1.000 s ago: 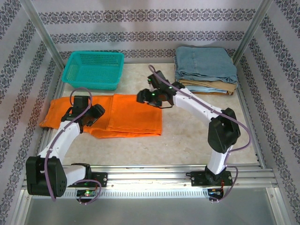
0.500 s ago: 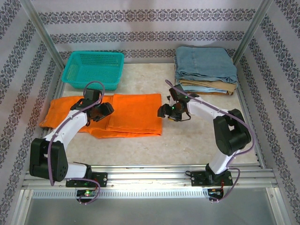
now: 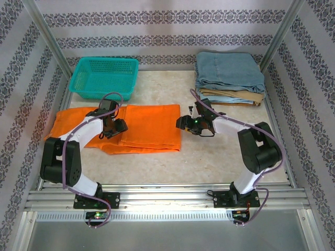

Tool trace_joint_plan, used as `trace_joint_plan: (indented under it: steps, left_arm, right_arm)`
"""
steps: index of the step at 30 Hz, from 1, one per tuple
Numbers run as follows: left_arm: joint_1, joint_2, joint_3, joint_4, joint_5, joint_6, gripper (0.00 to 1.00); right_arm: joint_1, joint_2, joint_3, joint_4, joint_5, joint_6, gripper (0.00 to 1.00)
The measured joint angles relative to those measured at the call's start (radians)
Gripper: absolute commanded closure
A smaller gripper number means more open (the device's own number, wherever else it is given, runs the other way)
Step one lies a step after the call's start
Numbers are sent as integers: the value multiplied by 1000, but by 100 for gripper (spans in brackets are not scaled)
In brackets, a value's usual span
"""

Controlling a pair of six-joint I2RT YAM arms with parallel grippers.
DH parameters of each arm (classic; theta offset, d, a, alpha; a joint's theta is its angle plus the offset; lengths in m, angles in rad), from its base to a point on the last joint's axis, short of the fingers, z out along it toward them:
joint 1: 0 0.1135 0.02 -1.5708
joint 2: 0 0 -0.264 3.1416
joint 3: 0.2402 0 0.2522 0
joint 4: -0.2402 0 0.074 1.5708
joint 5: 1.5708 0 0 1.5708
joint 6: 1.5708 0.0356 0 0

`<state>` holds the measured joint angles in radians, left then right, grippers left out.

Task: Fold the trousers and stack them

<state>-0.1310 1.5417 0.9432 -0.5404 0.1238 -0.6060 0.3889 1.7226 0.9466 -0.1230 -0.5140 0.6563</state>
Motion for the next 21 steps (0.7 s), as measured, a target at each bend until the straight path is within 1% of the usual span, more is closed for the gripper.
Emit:
trace_joint_plan:
  steps: [5, 7, 10, 13, 14, 19, 20, 21]
  left_arm:
    - [0, 64, 0, 0, -17, 5, 44]
    - [0, 84, -4, 2, -23, 4, 47]
    - [0, 91, -24, 10, -23, 4, 48]
    - [0, 91, -32, 28, -22, 5, 49]
    - [0, 91, -34, 32, -21, 5, 49]
    - [0, 91, -40, 44, -16, 4, 50]
    - [0, 90, -43, 49, -13, 4, 50]
    - [0, 88, -45, 53, -12, 3, 51]
  right_arm:
    - [47, 60, 0, 25, -9, 3, 40]
    - [60, 79, 0, 35, -11, 3, 41]
    - [60, 89, 1, 45, -17, 10, 45]
    - [58, 93, 0, 46, -18, 20, 52]
    - [58, 93, 0, 47, -18, 22, 56]
    - [58, 92, 0, 52, -21, 29, 94]
    - [58, 92, 0, 55, -27, 35, 100]
    - [58, 90, 0, 54, -29, 42, 100]
